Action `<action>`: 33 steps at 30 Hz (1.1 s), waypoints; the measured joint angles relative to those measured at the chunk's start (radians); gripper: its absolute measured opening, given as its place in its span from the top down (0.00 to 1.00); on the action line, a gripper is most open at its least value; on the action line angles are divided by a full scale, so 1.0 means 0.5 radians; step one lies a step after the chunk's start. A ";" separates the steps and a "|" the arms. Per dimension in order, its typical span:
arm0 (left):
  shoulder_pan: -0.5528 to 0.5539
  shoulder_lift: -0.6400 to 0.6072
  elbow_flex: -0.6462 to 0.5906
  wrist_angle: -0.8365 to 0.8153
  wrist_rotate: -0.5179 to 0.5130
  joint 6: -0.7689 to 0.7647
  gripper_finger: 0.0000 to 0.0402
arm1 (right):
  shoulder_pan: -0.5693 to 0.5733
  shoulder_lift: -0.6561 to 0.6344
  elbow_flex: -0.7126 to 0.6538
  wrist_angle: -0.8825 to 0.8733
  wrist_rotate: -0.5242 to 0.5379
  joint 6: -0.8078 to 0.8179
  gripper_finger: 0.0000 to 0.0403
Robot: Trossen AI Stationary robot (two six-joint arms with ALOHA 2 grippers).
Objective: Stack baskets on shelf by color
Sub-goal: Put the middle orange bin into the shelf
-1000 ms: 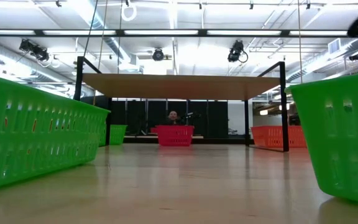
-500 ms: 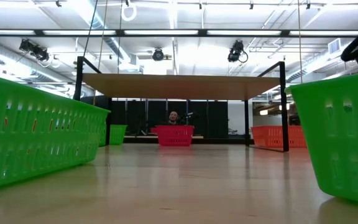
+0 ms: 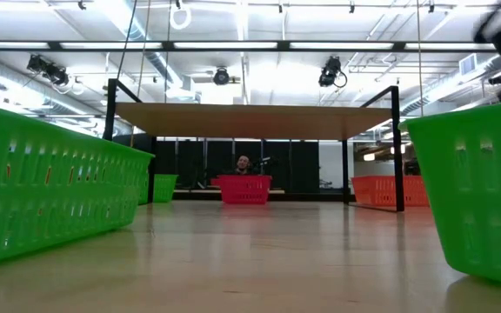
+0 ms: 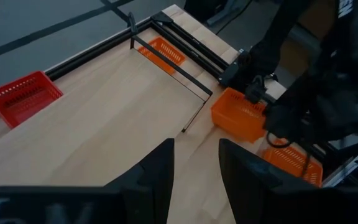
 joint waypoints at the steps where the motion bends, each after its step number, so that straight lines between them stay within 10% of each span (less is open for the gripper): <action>1: 0.000 0.000 0.000 0.000 0.000 0.014 0.67 | -0.004 0.000 0.064 -0.042 0.031 0.001 0.96; 19: 0.000 0.000 0.000 0.003 0.001 0.042 0.67 | -0.359 -0.002 1.053 -0.974 0.428 0.238 0.96; 33: 0.000 0.001 0.000 0.011 0.001 0.079 0.67 | -1.052 0.342 1.569 -0.767 0.484 -0.780 0.96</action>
